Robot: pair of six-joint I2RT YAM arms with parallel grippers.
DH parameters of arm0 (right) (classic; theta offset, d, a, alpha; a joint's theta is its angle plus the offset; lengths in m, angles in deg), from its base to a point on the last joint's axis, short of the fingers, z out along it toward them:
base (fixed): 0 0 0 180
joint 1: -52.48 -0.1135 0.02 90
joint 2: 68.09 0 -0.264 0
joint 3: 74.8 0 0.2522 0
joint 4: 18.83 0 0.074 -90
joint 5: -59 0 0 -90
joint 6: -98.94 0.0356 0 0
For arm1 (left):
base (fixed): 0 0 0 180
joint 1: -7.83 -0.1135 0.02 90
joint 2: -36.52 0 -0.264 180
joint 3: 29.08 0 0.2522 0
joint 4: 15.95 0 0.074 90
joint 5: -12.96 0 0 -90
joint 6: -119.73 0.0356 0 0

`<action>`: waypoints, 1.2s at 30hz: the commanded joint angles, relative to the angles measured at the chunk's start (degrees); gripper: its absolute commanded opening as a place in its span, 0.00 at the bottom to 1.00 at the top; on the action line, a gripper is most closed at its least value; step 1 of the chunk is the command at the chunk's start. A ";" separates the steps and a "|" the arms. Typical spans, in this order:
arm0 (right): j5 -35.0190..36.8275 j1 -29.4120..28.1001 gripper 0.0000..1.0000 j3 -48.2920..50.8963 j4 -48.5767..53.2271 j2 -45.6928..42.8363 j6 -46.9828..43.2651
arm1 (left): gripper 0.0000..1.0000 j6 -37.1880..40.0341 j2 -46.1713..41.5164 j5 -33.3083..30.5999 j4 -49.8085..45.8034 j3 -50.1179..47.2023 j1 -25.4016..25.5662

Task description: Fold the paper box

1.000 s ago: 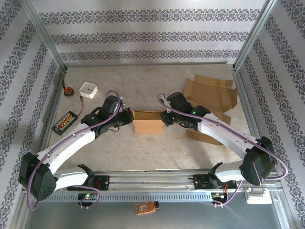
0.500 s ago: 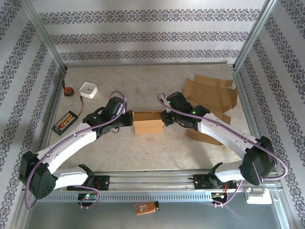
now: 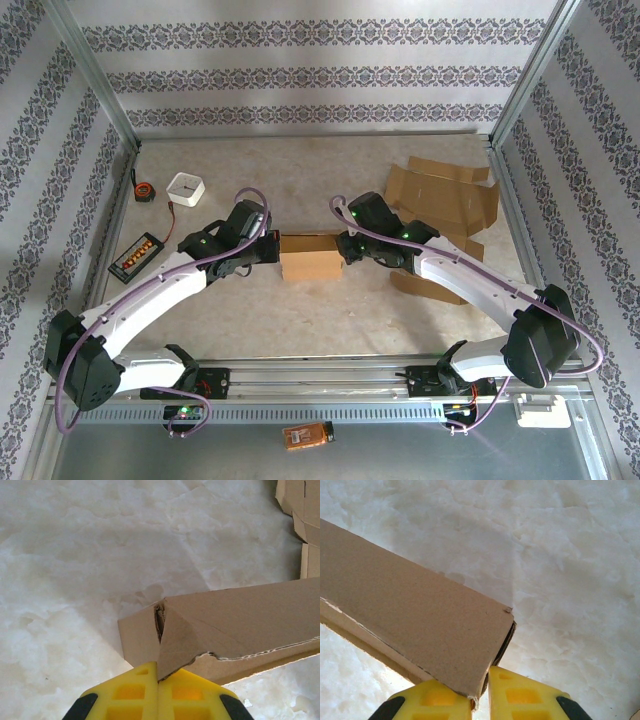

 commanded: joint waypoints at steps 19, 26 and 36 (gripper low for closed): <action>1.75 -0.83 0.16 1.01 8.12 2.82 -0.78 | 0.00 0.71 0.72 -3.33 -7.64 2.89 0.34; 1.86 -1.06 0.16 0.86 8.14 2.79 -0.64 | 0.00 -0.36 1.21 0.29 -3.85 1.99 0.37; 2.05 -1.03 0.16 0.99 8.24 2.82 -0.78 | 0.00 -1.47 2.39 2.41 -1.98 1.49 0.34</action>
